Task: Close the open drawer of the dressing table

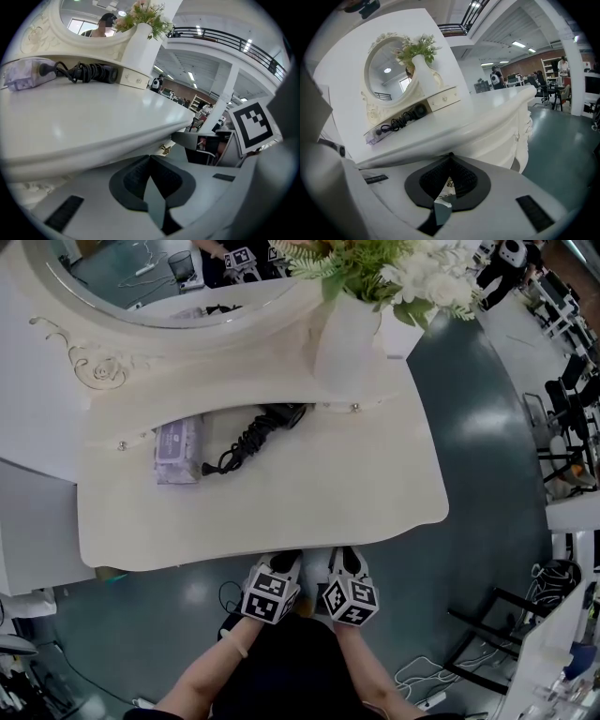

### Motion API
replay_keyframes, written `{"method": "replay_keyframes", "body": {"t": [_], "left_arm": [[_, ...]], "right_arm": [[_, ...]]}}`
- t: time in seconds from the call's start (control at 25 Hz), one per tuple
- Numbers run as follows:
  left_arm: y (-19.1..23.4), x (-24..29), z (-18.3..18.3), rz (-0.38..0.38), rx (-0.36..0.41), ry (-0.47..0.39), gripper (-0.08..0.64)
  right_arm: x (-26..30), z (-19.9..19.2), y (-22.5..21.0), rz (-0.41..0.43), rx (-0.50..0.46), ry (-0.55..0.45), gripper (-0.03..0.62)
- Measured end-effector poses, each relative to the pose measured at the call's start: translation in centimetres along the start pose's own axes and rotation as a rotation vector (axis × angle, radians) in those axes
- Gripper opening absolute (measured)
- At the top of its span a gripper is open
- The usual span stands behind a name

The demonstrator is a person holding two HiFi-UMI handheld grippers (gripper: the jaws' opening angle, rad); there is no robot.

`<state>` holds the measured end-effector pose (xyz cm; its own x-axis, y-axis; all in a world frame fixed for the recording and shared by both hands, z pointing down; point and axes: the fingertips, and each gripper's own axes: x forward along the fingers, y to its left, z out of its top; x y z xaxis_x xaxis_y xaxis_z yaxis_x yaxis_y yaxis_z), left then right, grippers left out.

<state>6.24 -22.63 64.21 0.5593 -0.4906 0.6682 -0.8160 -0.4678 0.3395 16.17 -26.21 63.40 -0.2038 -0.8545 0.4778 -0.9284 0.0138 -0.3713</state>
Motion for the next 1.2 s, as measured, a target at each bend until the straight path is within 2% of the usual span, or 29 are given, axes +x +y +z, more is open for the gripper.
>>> {"method": "replay_keyframes", "body": {"t": [0.32, 0.56, 0.84, 0.92, 1.08, 1.2], "left_arm": [[-0.6, -0.5, -0.5, -0.003, 0.001, 0.001, 0.017], [-2.6, -1.5, -1.9, -0.012, 0.013, -0.004, 0.017], [-5.8, -3.3, -4.5, -0.022, 0.02, -0.011, 0.017], [-6.8, -3.7, -5.1, -0.026, 0.026, -0.018, 0.017], [-8.9, -4.7, -6.4, -0.036, 0.033, -0.025, 0.017], [-10.3, -5.5, -7.3, -0.043, 0.037, -0.033, 0.017]], "right_arm": [[-0.7, 0.3, 0.4, 0.075, -0.066, 0.013, 0.023], [-4.0, 0.5, 1.2, 0.165, -0.017, -0.05, 0.023], [-8.5, -0.7, 2.1, 0.235, 0.001, -0.05, 0.025], [-9.8, -0.7, 2.2, 0.253, 0.036, -0.061, 0.025], [-12.7, -0.4, 2.3, 0.296, 0.171, -0.102, 0.025], [-14.7, -0.6, 2.7, 0.324, 0.204, -0.118, 0.026]]}}
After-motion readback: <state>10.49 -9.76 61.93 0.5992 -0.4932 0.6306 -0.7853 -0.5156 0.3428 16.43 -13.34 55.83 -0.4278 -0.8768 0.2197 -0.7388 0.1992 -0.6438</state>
